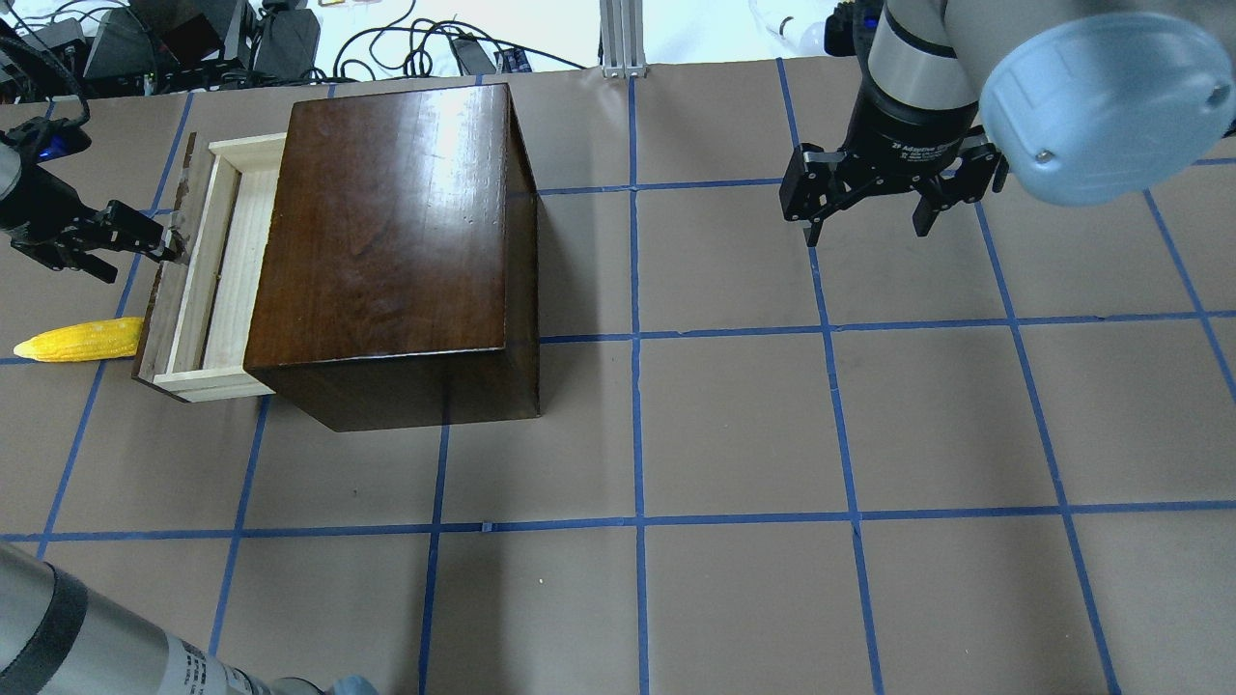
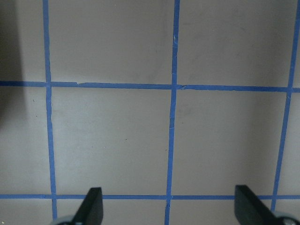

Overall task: Open drawer and put corn inside
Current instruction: 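Release the handle and move the left gripper over the yellow corn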

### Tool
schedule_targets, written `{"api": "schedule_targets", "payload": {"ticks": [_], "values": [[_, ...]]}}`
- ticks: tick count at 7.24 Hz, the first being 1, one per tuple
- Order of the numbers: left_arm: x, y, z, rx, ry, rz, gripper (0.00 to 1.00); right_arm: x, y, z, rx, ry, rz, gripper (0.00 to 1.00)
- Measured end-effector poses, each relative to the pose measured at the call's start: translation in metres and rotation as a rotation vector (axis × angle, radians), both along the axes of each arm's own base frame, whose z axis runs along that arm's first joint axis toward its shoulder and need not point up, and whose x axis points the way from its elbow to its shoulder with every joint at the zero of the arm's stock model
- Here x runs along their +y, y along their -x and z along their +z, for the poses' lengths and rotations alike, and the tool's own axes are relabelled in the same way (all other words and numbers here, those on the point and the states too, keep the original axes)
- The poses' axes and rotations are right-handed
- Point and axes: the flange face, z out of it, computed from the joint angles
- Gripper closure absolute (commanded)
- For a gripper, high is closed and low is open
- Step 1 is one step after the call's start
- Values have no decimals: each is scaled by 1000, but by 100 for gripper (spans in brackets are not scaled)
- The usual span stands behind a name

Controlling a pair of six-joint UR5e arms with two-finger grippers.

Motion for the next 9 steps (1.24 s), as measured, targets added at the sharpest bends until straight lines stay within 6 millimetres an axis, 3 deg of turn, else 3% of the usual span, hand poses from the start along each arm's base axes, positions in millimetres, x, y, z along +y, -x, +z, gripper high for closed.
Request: {"api": "schedule_targets", "payload": {"ticks": [2,4,7,9], "values": [[4,2,32,-39,25,-6,0,0,0,0,0,0,0,0],[10,-12,49,-135,12,-143,0,0,0,0,0,0,0,0],[32,-68,32,-175,-14,-358,0,0,0,0,0,0,0,0],[35,-80,12,-150,-21,-478,0,0,0,0,0,0,0,0]]}}
